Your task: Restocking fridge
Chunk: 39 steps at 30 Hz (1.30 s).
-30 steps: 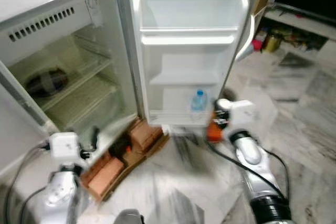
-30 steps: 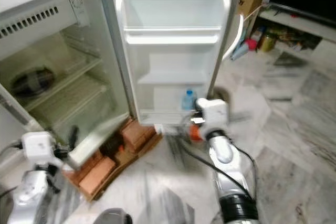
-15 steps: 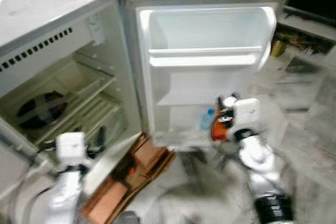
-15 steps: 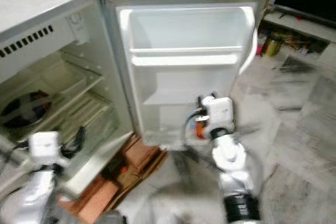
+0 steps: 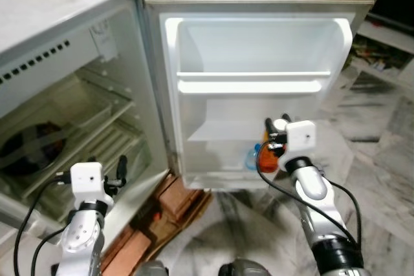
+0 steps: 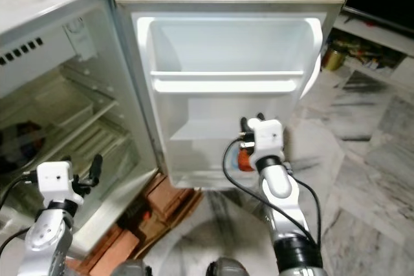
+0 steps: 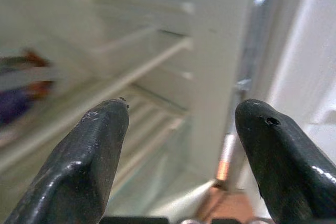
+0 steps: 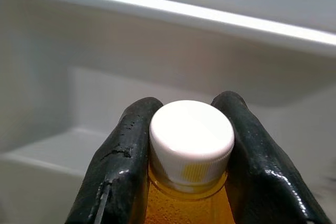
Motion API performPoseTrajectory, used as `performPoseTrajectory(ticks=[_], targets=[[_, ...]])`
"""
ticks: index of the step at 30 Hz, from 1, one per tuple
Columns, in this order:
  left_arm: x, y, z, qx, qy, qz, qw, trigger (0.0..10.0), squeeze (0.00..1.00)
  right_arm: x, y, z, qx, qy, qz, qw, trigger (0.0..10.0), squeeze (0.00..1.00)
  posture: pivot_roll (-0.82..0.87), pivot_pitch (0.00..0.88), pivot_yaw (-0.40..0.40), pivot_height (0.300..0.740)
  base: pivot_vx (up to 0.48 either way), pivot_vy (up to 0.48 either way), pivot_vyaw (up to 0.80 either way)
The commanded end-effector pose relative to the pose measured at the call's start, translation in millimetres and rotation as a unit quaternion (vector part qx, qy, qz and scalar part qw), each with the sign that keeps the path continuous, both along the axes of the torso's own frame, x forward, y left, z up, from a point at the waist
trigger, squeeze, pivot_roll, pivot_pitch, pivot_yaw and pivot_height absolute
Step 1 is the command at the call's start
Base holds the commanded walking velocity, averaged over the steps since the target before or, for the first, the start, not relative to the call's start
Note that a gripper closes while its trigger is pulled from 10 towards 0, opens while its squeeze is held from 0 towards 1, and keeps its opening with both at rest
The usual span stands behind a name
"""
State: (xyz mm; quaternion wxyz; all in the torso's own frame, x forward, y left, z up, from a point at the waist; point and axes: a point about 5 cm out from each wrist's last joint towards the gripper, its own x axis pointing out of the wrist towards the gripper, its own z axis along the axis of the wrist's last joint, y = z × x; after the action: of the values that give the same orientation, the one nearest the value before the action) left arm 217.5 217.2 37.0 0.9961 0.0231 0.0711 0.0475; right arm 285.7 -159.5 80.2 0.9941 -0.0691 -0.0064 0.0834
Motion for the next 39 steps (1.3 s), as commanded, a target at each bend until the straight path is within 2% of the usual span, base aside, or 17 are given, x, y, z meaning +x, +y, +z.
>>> performPoseTrajectory(ticks=[1, 6, 15, 21, 31, 39], targets=[[0.3, 2.4, 0.9, 0.006, 0.000, 0.006, 1.000, 10.0, 0.00, 3.7, -0.5, 8.7, 0.007, -0.015, 0.001, 1.000, 10.0, 0.00, 0.10, 0.016, -0.013, 0.740, 0.000, 0.000, 0.00], [1.2, 1.8, 1.4, 0.008, -0.002, 0.006, 1.000, 10.0, 0.00, 1.4, 2.8, 5.7, -0.004, -0.012, 0.012, 1.000, 10.0, 0.00, 0.10, 0.016, -0.014, 0.740, 0.000, 0.000, 0.08], [1.5, -0.5, 2.2, 0.010, -0.003, -0.001, 1.000, 10.0, 0.00, 2.8, 1.6, 6.4, -0.005, -0.013, 0.005, 1.000, 10.0, 0.00, 0.10, 0.020, -0.010, 0.740, 0.000, 0.000, 0.65], [1.3, -1.4, 2.5, 0.008, -0.005, -0.009, 1.000, 10.0, 0.00, 3.4, -3.2, 6.0, -0.007, -0.011, -0.017, 1.000, 10.0, 0.00, 0.10, 0.022, -0.009, 0.740, 0.000, 0.000, 0.00], [0.8, -2.9, 1.8, 0.005, -0.004, -0.011, 1.000, 10.0, 0.00, 1.8, -3.1, 2.7, -0.008, -0.005, -0.019, 1.000, 10.0, 0.00, 0.10, 0.024, -0.010, 0.740, 0.000, 0.000, 0.00], [1.1, -0.6, 1.3, 0.013, -0.003, 0.001, 1.000, 10.0, 0.00, 2.7, -6.2, 2.6, -0.006, -0.003, -0.026, 1.000, 10.0, 0.00, 0.10, 0.026, -0.011, 0.705, 0.000, 0.000, 0.00]])
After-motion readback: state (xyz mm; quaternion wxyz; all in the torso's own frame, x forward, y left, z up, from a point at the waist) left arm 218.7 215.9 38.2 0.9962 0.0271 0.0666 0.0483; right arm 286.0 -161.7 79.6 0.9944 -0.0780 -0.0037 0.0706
